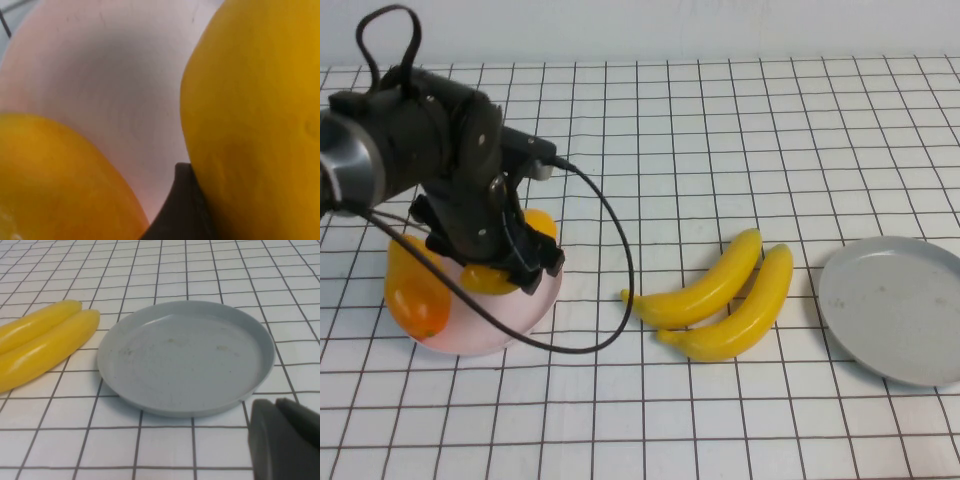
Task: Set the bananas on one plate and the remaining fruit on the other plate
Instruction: Put one type of fruit in the left plate, then put another type of fruit in the right plate
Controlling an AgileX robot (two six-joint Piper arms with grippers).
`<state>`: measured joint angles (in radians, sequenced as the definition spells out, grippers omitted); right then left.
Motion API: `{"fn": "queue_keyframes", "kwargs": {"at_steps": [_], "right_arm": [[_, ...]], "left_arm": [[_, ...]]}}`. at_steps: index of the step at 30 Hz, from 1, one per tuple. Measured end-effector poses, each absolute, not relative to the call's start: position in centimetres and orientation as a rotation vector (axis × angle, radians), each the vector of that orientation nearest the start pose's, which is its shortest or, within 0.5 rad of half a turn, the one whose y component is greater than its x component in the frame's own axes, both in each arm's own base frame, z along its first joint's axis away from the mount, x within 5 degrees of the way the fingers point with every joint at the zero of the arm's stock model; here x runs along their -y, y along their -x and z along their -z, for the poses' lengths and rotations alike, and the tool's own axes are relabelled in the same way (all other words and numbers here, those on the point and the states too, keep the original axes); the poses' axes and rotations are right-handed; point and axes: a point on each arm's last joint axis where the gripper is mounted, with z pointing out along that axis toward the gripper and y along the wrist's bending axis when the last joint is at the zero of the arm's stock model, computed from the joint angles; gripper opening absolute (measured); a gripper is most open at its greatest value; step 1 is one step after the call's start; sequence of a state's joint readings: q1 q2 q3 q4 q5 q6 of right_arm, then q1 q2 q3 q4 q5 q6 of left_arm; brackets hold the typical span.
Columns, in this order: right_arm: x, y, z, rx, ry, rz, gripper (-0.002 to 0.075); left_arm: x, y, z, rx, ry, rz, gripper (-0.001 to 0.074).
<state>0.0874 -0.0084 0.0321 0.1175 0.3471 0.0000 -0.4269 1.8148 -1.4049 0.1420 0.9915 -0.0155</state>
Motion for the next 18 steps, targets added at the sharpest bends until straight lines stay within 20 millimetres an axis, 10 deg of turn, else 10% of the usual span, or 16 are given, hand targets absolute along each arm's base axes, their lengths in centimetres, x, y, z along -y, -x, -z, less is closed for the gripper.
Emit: {"fn": "queue_keyframes", "kwargs": {"at_steps": [9,18], "right_arm": [[-0.8,-5.3,-17.2,-1.856,0.006,-0.175,-0.0016],[-0.8,-5.3,-17.2,-1.856,0.006,-0.175,-0.0016]], "left_arm": [[11.4,-33.5,-21.2,-2.846,-0.494,0.008,0.0635],[11.1,-33.0,-23.8,-2.718,-0.595,0.125,0.0668]]}}
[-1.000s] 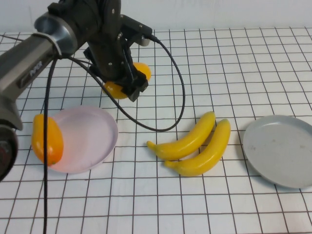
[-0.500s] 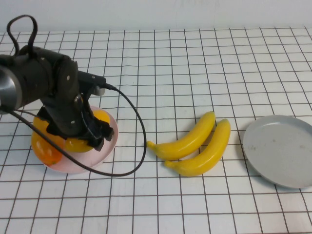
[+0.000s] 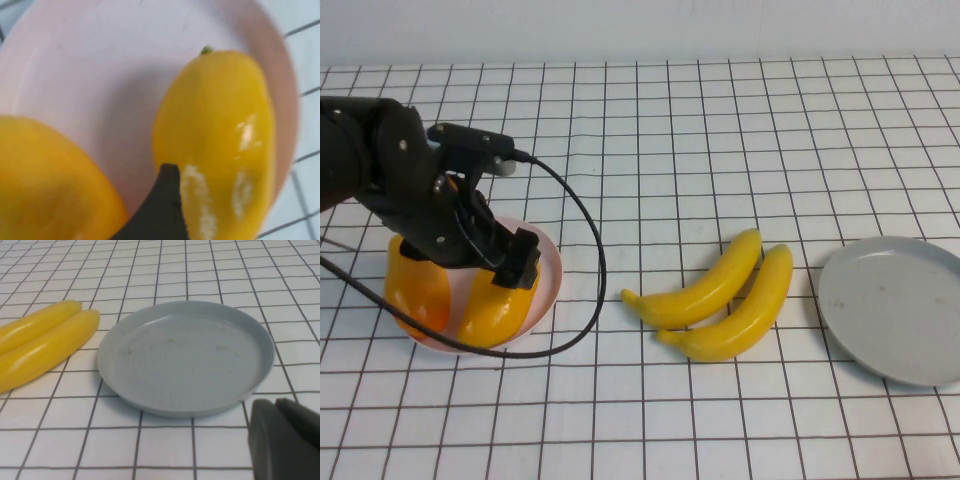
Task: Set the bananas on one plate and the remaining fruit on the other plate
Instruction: Put another type of fruit in the right plate
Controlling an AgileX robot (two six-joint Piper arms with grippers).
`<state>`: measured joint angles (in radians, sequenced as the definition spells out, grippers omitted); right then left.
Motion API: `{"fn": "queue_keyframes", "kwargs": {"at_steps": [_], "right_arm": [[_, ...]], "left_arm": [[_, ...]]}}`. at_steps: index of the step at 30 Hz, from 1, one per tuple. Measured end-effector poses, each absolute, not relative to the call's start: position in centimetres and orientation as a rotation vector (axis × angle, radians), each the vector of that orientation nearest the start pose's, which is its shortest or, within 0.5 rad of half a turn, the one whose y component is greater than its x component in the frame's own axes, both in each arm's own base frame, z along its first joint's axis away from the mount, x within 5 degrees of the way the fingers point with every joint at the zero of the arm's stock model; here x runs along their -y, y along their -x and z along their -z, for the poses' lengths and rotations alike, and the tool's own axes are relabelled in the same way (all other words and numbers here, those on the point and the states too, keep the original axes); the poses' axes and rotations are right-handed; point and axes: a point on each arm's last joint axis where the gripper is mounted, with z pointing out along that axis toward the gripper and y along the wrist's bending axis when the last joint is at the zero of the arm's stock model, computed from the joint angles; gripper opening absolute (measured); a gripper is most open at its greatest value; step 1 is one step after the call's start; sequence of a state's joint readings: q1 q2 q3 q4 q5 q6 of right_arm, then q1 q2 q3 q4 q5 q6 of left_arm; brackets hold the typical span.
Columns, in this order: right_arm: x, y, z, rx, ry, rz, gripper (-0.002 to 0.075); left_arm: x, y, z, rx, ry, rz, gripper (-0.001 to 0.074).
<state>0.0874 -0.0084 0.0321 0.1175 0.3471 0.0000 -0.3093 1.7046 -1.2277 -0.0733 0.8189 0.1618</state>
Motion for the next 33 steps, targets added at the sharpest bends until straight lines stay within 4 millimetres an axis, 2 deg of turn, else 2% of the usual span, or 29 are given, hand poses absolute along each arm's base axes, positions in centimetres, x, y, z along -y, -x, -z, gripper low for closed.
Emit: {"fn": "queue_keyframes", "kwargs": {"at_steps": [3,6,7,9,11,14,17,20,26,29,33], "right_arm": [[-0.8,-5.3,-17.2,-1.856,0.006,-0.175,-0.0016],[-0.8,-5.3,-17.2,-1.856,0.006,-0.175,-0.0016],[-0.8,-5.3,-17.2,-1.856,0.006,-0.175,-0.0017],[-0.8,-5.3,-17.2,-1.856,0.006,-0.175,-0.0016],[-0.8,-5.3,-17.2,-1.856,0.006,-0.175,-0.0016],[-0.8,-5.3,-17.2,-1.856,0.006,-0.175,-0.0016],[-0.8,-5.3,-17.2,-1.856,0.006,-0.175,-0.0016],[-0.8,-5.3,-17.2,-1.856,0.006,-0.175,-0.0016],[-0.8,-5.3,-17.2,-1.856,0.006,-0.175,-0.0016],[-0.8,-5.3,-17.2,-1.856,0.006,-0.175,-0.0016],[-0.8,-5.3,-17.2,-1.856,0.006,-0.175,-0.0016]], "left_arm": [[11.5,-31.6,-26.3,-2.581,-0.641,0.252,0.0668],[11.2,-29.0,-29.1,-2.425,-0.638,0.320,0.0660],[10.9,-28.1,-29.4,-2.387,-0.643,0.317,0.0639],[10.2,-25.9,-30.3,-2.308,-0.645,0.310,0.0545],[9.5,-23.9,-30.7,-2.257,-0.629,0.313,0.0410],[8.6,-20.6,-30.8,-2.198,-0.589,0.339,0.0149],[7.6,-17.7,-30.9,-2.163,-0.534,0.364,0.0046],[6.7,-15.2,-31.2,-2.108,-0.497,0.361,0.0013],[5.2,-11.3,-31.5,-1.987,-0.497,0.307,0.0001],[4.2,-9.5,-30.8,-1.943,-0.460,0.274,0.0000],[3.2,-7.8,-28.4,-1.855,-0.390,0.241,0.0000]]}}
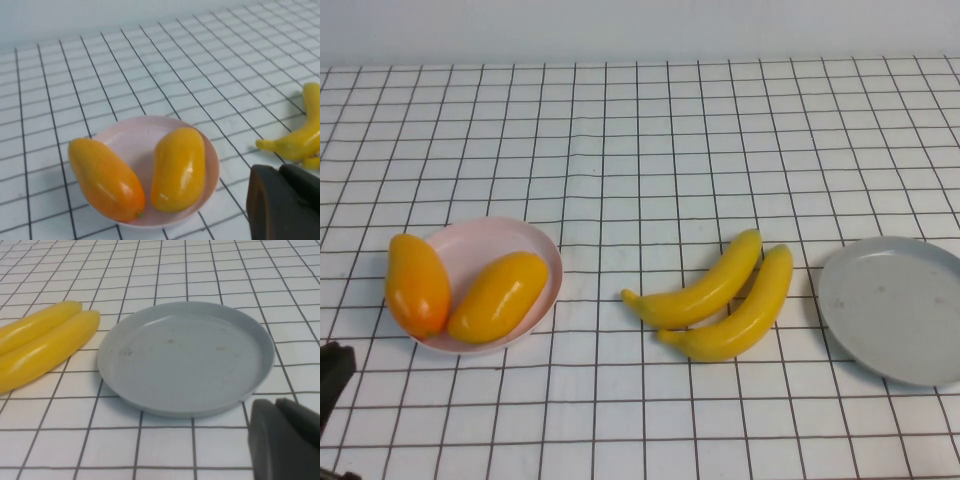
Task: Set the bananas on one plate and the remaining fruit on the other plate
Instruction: Put another type of fruit in the right plate
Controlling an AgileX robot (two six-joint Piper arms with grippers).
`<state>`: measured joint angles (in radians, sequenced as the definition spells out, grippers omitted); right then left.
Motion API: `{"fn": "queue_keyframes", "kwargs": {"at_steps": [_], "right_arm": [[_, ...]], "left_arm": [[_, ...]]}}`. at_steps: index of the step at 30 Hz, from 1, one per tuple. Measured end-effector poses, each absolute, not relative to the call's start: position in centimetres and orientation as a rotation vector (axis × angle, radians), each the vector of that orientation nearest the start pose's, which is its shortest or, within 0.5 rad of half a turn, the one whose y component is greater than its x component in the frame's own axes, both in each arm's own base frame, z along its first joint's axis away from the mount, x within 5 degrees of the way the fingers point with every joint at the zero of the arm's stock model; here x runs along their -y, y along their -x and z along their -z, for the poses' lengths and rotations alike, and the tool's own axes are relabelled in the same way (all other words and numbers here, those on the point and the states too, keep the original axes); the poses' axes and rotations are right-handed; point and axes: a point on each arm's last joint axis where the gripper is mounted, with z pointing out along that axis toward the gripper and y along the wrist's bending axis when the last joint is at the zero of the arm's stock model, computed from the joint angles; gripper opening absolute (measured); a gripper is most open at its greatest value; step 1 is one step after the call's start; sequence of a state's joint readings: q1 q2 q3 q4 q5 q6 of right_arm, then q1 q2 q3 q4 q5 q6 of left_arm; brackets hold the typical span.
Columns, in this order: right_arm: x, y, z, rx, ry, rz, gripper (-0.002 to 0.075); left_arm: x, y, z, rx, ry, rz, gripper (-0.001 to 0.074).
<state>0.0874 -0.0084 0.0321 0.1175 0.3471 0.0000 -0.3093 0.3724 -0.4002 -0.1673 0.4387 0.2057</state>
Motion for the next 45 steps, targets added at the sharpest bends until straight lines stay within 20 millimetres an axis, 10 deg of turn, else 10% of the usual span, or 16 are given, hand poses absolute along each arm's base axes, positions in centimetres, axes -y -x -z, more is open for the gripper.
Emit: {"fn": "queue_keyframes", "kwargs": {"at_steps": [8,24,45], "right_arm": [[-0.8,-5.3,-17.2,-1.856,0.006,-0.175,-0.0016],[-0.8,-5.3,-17.2,-1.857,0.007,-0.175,-0.0016],[-0.8,-5.3,-17.2,-1.857,0.007,-0.175,-0.0016]], "left_arm": [[1.5,-5.2,-23.3,-1.589,-0.258,0.149,0.0000],[0.3,-5.3,-17.8,-1.830,-0.058,0.003,-0.0001],[0.3,-5.2,-17.2,-1.872,-0.065,-0.006,-0.0001]]}}
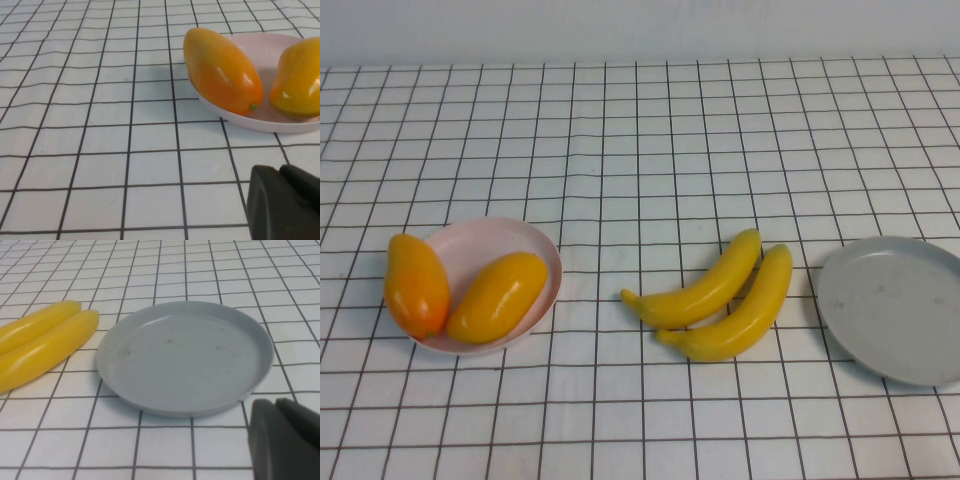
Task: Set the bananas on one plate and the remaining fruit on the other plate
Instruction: Put another type of fruit in the right plate
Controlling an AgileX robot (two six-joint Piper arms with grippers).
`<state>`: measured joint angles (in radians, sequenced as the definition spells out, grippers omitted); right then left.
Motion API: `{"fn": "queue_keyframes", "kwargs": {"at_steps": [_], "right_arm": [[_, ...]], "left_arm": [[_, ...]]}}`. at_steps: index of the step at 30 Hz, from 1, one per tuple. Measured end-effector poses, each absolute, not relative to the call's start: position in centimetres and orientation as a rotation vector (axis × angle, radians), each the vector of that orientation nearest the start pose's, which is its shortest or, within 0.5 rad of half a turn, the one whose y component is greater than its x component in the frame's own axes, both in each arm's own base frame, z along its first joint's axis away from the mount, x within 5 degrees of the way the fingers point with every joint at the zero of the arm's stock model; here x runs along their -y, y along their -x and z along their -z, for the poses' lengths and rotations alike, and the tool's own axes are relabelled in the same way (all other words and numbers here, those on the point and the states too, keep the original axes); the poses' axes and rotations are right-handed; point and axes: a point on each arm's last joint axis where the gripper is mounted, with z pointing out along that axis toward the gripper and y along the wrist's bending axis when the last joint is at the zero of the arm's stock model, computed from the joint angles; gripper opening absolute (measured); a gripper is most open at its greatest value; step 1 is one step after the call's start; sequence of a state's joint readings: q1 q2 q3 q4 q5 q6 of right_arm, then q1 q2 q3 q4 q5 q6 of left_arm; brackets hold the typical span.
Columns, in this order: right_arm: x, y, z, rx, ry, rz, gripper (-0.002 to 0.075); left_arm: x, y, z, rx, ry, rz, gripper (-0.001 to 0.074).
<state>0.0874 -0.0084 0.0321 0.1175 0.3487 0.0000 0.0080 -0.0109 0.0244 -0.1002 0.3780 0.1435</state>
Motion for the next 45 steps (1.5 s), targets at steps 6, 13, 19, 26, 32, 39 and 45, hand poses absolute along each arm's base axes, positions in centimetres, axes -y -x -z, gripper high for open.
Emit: {"fn": "queue_keyframes", "kwargs": {"at_steps": [6,13,19,26,32,39,45], "right_arm": [[-0.8,-5.3,-17.2,-1.857,0.007,-0.175,-0.0016],[-0.8,-5.3,-17.2,-1.857,0.007,-0.175,-0.0016],[-0.8,-5.3,-17.2,-1.857,0.007,-0.175,-0.0016],[-1.8,-5.3,-18.2,-1.737,-0.409,-0.685,-0.0016],[-1.7,-5.5,-19.7,-1.491,-0.755,-1.062,-0.0016],[-0.7,-5.7,-20.2,-1.392,-0.780,-0.975,-0.0016],[-1.2,-5.6,-20.3,-1.481,-0.594,-0.861,-0.0016]], "left_arm": [[0.3,-5.2,-17.2,-1.872,-0.065,-0.006,-0.0001],[0.3,-5.2,-17.2,-1.872,-0.065,-0.006,-0.0001],[0.3,-5.2,-17.2,-1.872,-0.069,-0.008,-0.0001],[0.3,-5.2,-17.2,-1.872,-0.071,-0.010,-0.0001],[0.3,-5.2,-17.2,-1.872,-0.071,-0.010,-0.0001],[0.3,-5.2,-17.2,-1.872,-0.071,-0.010,-0.0002],[0.3,-5.2,-17.2,-1.872,-0.071,-0.010,-0.0002]]}}
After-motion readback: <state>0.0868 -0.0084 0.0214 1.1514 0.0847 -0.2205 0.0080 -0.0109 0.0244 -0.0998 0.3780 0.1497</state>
